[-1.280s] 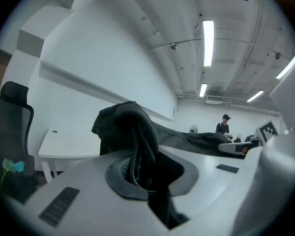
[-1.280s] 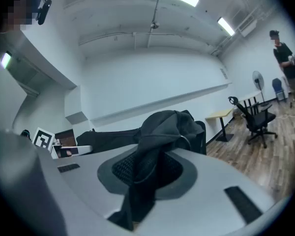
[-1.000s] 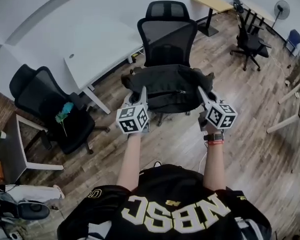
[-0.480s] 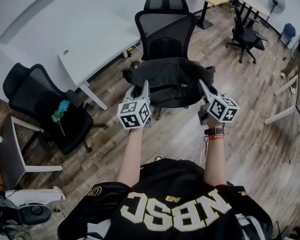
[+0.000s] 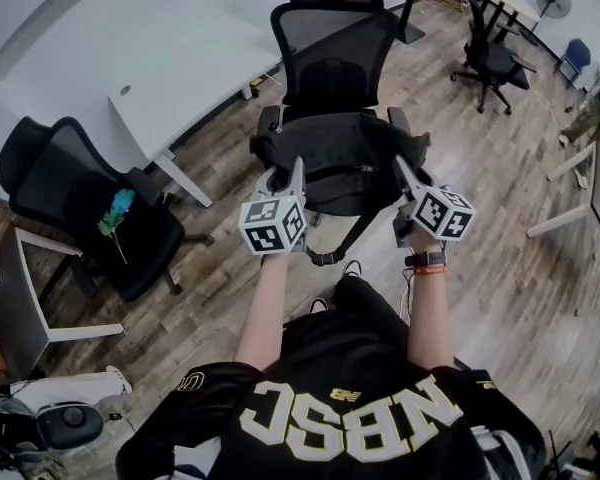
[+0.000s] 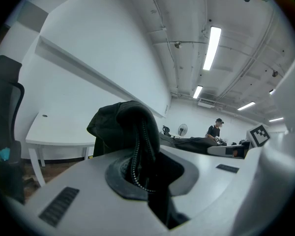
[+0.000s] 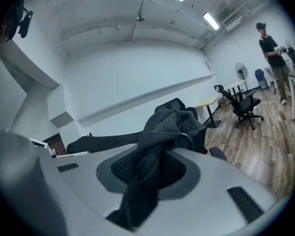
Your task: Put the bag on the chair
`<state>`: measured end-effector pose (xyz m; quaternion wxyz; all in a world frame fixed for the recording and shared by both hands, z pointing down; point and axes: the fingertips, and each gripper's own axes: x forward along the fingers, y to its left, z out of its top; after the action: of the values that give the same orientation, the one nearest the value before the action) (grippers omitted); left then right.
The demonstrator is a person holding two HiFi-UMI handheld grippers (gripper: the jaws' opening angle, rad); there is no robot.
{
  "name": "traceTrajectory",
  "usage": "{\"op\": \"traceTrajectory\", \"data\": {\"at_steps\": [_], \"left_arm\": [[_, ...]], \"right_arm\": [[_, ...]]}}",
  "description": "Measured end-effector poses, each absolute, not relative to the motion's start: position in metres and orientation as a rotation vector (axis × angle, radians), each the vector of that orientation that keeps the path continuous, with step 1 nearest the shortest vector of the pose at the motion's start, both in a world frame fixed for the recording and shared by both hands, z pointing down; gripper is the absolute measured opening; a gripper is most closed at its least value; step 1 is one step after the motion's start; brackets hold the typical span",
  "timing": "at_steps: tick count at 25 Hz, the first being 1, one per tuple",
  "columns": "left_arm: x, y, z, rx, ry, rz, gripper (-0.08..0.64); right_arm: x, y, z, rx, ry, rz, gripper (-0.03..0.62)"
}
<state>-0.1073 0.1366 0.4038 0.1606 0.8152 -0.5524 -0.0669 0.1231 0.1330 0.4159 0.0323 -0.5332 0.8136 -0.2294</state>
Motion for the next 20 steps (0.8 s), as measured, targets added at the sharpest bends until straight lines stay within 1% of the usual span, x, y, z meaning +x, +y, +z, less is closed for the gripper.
{"op": "traceTrajectory", "data": {"at_steps": [10, 20], "left_arm": [[-0.124, 0.072, 0.425, 2.259, -1.597, -0.198, 0.04], [-0.117, -0.025, 0.41, 2.256, -1.613, -0.193, 0.04]], "right_arm": [[0.099, 0.059, 0.435, -1.6, 2.572, -0.751, 0.097], [0.099, -0.057, 0.432, -1.534, 2.567, -0.795, 0.095]]}}
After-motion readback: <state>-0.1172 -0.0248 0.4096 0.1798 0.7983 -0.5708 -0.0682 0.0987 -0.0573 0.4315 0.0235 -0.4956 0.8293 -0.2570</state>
